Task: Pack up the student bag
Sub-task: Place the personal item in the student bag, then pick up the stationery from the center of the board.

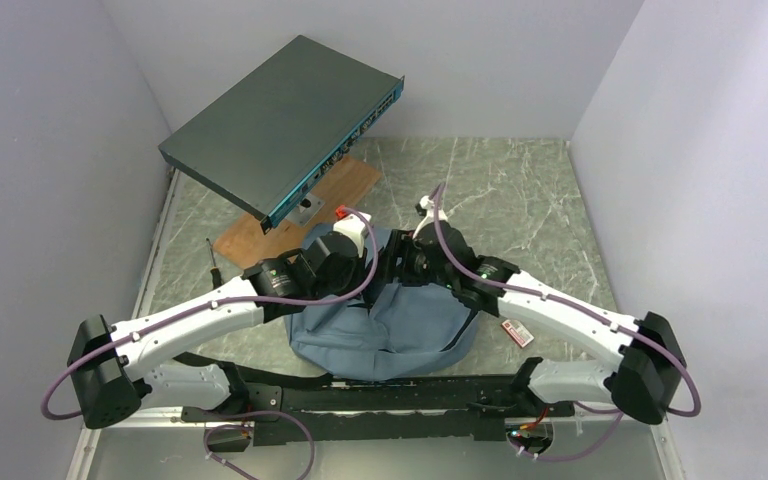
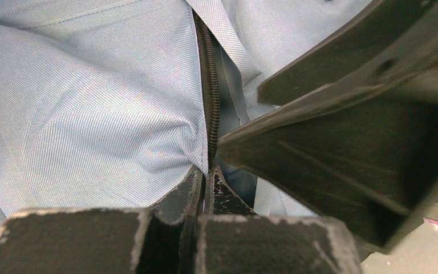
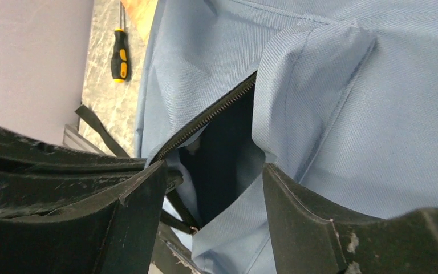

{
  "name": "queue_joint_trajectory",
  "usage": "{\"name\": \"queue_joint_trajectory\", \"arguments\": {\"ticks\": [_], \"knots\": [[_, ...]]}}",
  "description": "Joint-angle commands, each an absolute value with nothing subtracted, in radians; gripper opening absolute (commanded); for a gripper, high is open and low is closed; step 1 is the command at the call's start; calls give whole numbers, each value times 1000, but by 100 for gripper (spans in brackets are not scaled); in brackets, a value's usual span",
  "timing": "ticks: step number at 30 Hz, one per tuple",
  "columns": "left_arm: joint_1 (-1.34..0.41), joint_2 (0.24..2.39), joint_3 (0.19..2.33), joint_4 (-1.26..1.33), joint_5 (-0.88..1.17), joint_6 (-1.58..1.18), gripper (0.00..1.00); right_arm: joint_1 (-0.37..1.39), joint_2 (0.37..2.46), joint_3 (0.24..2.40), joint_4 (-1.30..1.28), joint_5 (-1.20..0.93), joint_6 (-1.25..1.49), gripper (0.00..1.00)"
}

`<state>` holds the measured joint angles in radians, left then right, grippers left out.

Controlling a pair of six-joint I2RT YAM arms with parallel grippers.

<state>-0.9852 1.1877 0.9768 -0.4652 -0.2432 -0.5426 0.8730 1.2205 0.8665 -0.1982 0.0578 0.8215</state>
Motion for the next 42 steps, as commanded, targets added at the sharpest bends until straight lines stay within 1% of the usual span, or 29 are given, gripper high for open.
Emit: {"name": "queue_joint_trajectory", "arguments": {"ticks": [1, 5, 7, 12, 15, 17, 20, 24, 26, 29, 34, 42], "knots": [[-984, 1152, 982, -399, -234, -528, 0, 832, 1118, 944, -305, 61, 792, 64], [-984, 1157, 974, -387, -214, -521, 0, 753, 1019, 943, -433, 112, 773, 64], [-983, 1166, 977, -387, -199, -514, 0, 673, 950, 925, -505, 131, 765, 65], [-985, 1182, 985, -375, -152, -499, 0, 452, 856, 903, -741, 258, 761, 78], [-984, 1185, 980, -359, -133, -490, 0, 321, 858, 899, -885, 321, 799, 81], [-983, 1188, 977, -349, -123, -487, 0, 237, 851, 863, -951, 326, 867, 79], [-984, 1193, 977, -340, -102, -485, 0, 128, 818, 789, -971, 248, 981, 74], [-984, 1188, 974, -321, -79, -482, 0, 96, 772, 679, -966, 162, 1274, 62], [-983, 1183, 972, -315, -78, -478, 0, 95, 789, 646, -959, 124, 1397, 60], [-984, 1180, 974, -314, -75, -472, 0, 94, 855, 626, -932, 81, 1506, 58], [-983, 1161, 965, -307, -65, -466, 0, 94, 964, 631, -903, 74, 1591, 56], [-983, 1150, 964, -309, -58, -439, 0, 93, 1013, 551, -767, 92, 1694, 53]]}}
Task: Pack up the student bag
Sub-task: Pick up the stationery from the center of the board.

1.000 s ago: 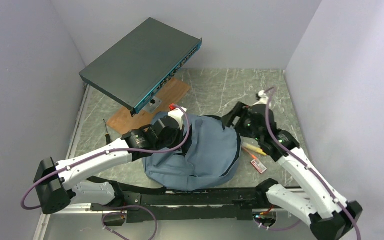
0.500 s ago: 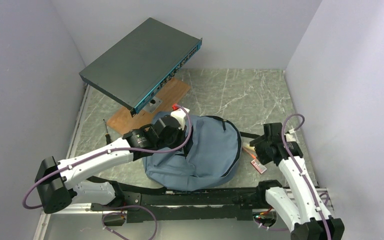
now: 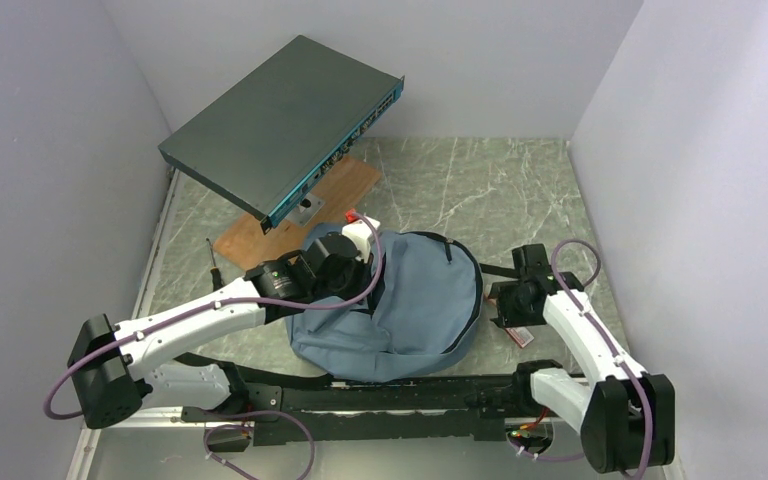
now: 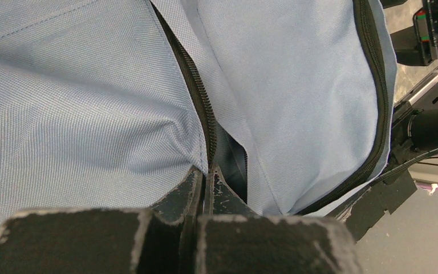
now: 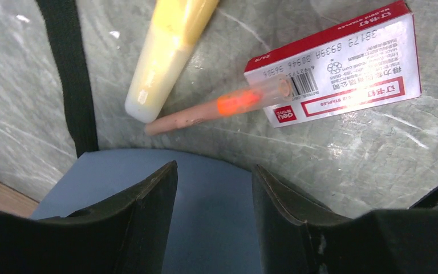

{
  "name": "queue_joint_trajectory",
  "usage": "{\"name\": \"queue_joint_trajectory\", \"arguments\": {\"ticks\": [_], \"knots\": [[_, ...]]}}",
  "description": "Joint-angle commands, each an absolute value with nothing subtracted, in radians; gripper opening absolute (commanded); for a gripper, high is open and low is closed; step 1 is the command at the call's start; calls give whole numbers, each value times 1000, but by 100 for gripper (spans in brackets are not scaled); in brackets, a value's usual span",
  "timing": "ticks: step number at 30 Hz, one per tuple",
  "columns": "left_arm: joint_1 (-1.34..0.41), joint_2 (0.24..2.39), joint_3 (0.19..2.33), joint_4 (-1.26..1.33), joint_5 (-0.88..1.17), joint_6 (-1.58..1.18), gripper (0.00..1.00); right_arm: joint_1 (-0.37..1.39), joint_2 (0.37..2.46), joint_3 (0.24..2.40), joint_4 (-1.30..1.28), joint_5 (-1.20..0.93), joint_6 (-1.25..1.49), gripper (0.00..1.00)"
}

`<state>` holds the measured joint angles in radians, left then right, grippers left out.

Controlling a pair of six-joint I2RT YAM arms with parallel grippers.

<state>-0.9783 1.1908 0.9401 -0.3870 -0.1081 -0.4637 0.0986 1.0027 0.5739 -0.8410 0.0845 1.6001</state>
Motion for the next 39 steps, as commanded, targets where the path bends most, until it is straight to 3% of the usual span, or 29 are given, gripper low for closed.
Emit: {"name": "queue_joint_trajectory", "arguments": {"ticks": [1, 26, 28, 31, 35, 39], "knots": [[-983, 1150, 964, -308, -57, -434, 0, 92, 1016, 547, -763, 100, 1701, 53], [-976, 1170, 998, -336, -47, -371, 0, 51, 1273, 625, -729, 189, 1708, 50], [-973, 1172, 1000, -336, -48, -370, 0, 45, 1280, 623, -722, 181, 1710, 45], [-971, 1176, 1003, -335, -46, -371, 0, 42, 1280, 622, -716, 161, 1709, 29], [-971, 1183, 1007, -335, -46, -377, 0, 36, 1269, 631, -753, 154, 1712, 23], [-968, 1195, 1015, -339, -42, -389, 0, 33, 1233, 642, -796, 157, 1700, 9]]}}
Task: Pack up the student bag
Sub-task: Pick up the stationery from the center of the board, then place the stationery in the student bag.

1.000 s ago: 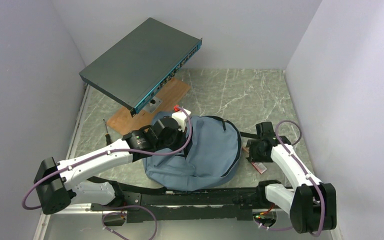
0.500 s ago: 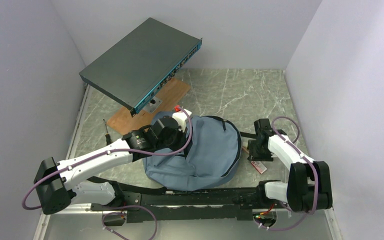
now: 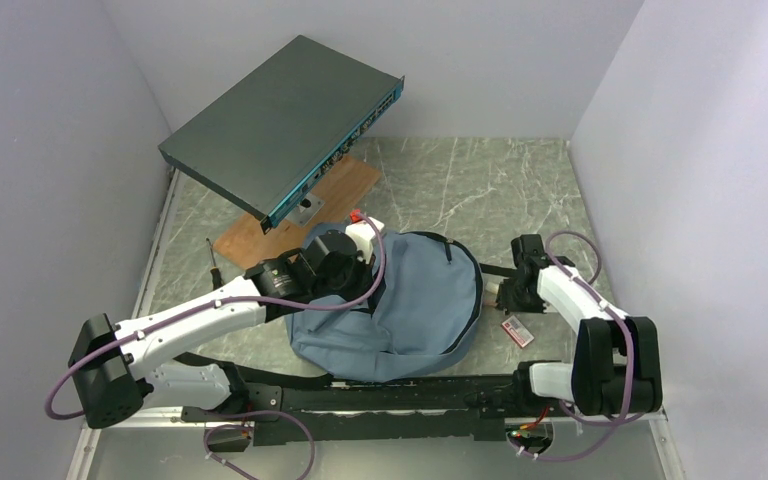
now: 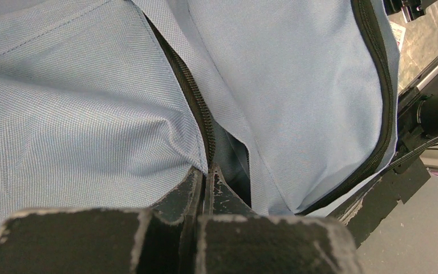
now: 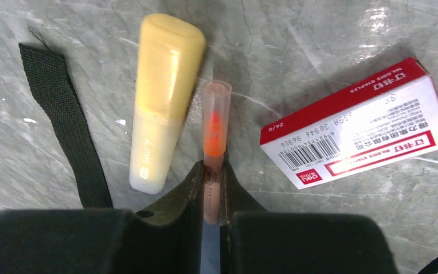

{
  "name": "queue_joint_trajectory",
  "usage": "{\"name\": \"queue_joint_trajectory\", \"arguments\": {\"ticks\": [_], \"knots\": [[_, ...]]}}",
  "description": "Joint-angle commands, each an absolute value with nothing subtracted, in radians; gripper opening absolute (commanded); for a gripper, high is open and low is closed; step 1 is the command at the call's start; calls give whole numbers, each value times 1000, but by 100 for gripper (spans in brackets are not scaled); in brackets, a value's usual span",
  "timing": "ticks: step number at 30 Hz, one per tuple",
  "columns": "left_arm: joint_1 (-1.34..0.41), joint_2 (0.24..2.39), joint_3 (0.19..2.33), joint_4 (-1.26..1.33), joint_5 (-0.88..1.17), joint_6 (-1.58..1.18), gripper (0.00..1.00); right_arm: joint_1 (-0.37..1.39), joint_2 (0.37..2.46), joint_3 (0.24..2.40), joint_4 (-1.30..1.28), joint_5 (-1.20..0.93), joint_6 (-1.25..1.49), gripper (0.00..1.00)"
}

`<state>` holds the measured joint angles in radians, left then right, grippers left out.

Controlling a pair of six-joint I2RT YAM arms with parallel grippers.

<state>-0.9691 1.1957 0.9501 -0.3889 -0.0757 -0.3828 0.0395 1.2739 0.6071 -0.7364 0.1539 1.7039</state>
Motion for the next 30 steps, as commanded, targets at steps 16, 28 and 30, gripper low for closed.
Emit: {"name": "queue_joint_trajectory", "arguments": {"ticks": [16, 28, 30], "knots": [[-965, 1231, 1038, -373, -47, -492, 0, 20, 702, 645, -533, 173, 922, 0], [-965, 1256, 1080, -421, -109, -522, 0, 179, 900, 918, -325, -251, 555, 0], [-965, 1258, 1081, -420, -113, -535, 0, 320, 945, 917, -277, -212, 608, 0]]}}
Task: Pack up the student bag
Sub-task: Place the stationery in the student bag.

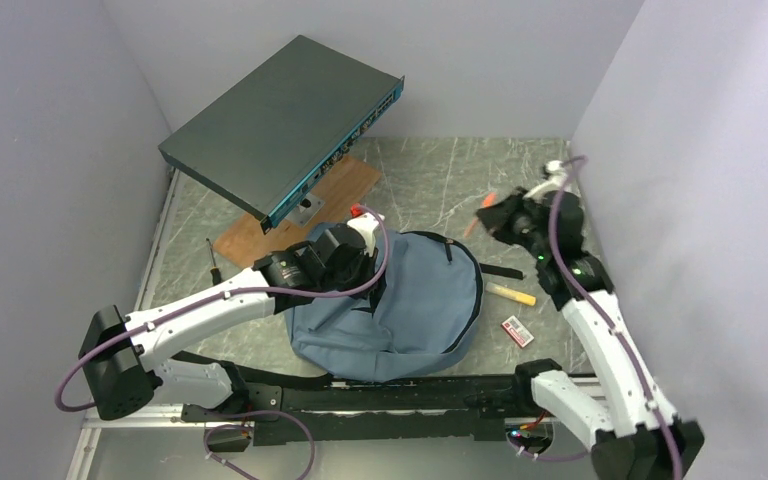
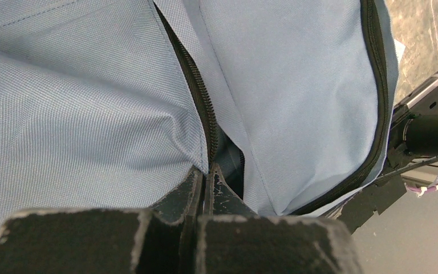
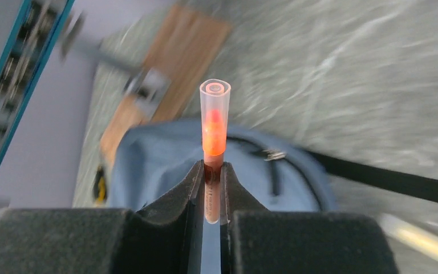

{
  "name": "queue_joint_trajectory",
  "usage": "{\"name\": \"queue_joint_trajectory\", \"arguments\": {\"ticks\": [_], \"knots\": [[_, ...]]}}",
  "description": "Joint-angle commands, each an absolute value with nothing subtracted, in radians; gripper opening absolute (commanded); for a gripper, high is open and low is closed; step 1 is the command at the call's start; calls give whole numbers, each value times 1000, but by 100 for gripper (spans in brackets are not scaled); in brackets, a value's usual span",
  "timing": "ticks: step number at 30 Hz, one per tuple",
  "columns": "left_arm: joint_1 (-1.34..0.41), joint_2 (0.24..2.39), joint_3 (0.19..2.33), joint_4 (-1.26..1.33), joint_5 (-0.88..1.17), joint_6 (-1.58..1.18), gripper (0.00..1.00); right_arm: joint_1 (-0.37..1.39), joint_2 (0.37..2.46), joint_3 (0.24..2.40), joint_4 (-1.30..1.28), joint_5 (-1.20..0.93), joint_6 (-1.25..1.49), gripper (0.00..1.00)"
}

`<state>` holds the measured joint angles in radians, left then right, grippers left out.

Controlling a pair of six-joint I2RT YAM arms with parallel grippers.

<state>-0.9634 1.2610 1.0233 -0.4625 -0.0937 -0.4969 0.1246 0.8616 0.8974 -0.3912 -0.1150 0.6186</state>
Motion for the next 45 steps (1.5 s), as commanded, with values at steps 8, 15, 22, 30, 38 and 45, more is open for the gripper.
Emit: {"name": "queue_joint_trajectory", "arguments": {"ticks": [8, 15, 22, 30, 38, 45], "knots": [[-965, 1269, 1059, -379, -72, -597, 0, 669, 1015, 742, 153, -103, 849, 0], [-965, 1272, 1077, -388, -73, -611, 0, 774, 1065, 684, 212, -11, 841, 0], [-966, 1239, 1044, -369, -112, -635, 0, 850, 1072, 596, 233, 98, 798, 0], [-965, 1210, 1024, -371, -159, -649, 0, 925, 1067, 543, 211, 99, 809, 0], [-965, 1185, 1019, -383, -194, -640, 0, 955, 1098, 541, 149, 52, 845, 0], [-965, 1185, 1021, -374, -179, -630, 0, 957, 1122, 584, 99, 36, 849, 5]]}}
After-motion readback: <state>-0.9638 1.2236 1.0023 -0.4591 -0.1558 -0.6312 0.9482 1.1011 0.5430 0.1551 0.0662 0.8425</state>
